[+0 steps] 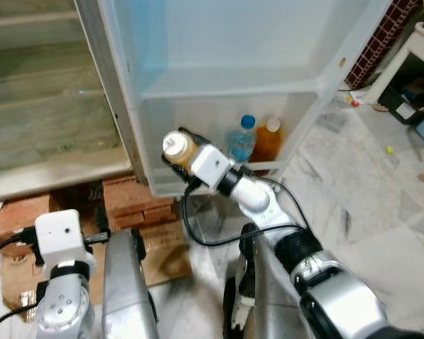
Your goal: Restocking fridge
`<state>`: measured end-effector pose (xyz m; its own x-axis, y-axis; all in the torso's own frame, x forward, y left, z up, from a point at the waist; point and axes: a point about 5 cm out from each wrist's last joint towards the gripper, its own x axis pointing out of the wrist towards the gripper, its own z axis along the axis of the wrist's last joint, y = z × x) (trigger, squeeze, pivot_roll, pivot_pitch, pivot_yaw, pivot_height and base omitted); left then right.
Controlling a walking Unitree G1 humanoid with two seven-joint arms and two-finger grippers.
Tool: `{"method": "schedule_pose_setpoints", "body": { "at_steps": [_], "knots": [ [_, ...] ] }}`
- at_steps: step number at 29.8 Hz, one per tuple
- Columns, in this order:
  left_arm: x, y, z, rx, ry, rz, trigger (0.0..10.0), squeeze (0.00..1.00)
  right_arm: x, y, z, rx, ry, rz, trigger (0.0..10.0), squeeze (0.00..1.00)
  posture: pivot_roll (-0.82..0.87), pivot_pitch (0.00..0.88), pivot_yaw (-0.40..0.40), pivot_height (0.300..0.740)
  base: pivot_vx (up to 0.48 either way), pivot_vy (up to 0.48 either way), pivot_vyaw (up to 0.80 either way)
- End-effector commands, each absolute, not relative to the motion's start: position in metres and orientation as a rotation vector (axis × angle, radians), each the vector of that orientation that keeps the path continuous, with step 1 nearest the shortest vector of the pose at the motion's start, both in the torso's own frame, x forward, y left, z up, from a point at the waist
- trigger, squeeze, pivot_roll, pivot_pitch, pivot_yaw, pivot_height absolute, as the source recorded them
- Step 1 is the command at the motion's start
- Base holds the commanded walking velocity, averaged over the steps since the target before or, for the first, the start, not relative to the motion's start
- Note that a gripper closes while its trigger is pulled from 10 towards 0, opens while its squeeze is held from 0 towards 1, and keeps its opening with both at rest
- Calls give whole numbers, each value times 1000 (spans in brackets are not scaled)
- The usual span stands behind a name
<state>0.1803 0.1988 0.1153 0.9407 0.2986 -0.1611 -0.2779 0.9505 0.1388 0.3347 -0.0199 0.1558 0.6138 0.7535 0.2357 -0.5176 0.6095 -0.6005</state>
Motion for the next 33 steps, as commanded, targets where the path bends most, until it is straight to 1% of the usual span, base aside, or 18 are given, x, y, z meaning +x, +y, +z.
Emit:
{"method": "schedule_pose_setpoints", "body": {
  "at_steps": [1,5,6,7,10,13,18,26,33],
  "knots": [
    [175,198,120,135,184,286,10000,0,339,-20,157,-570,-530,709,10000,0,301,270,-64,471,0,0,0],
    [170,200,120,142,195,281,10000,0,347,-23,155,-634,-513,630,10000,0,316,276,-60,471,0,0,0],
    [170,200,120,142,196,280,10000,0,348,-23,153,-627,-492,626,10000,0,316,276,-60,471,0,0,0],
    [170,200,121,144,197,277,10000,0,351,-28,146,-591,-427,586,10000,0,316,277,-60,471,0,0,0],
    [171,199,121,146,198,270,10000,0,353,-33,137,-527,-355,532,10000,0,316,275,-59,471,0,0,0],
    [172,198,121,145,199,266,10000,0,352,-34,132,-514,-338,506,10000,0,318,273,-60,471,0,0,0],
    [171,196,124,157,192,252,10000,0,349,-27,135,-497,-380,489,10000,0,335,280,-57,471,0,0,0],
    [165,195,128,189,193,231,10000,0,353,-9,170,-392,-522,457,10000,0,359,301,-46,471,0,0,0],
    [158,198,132,205,205,228,10000,0,350,-1,170,-386,-524,461,10000,0,386,326,-43,471,0,0,0]
  ]
}}
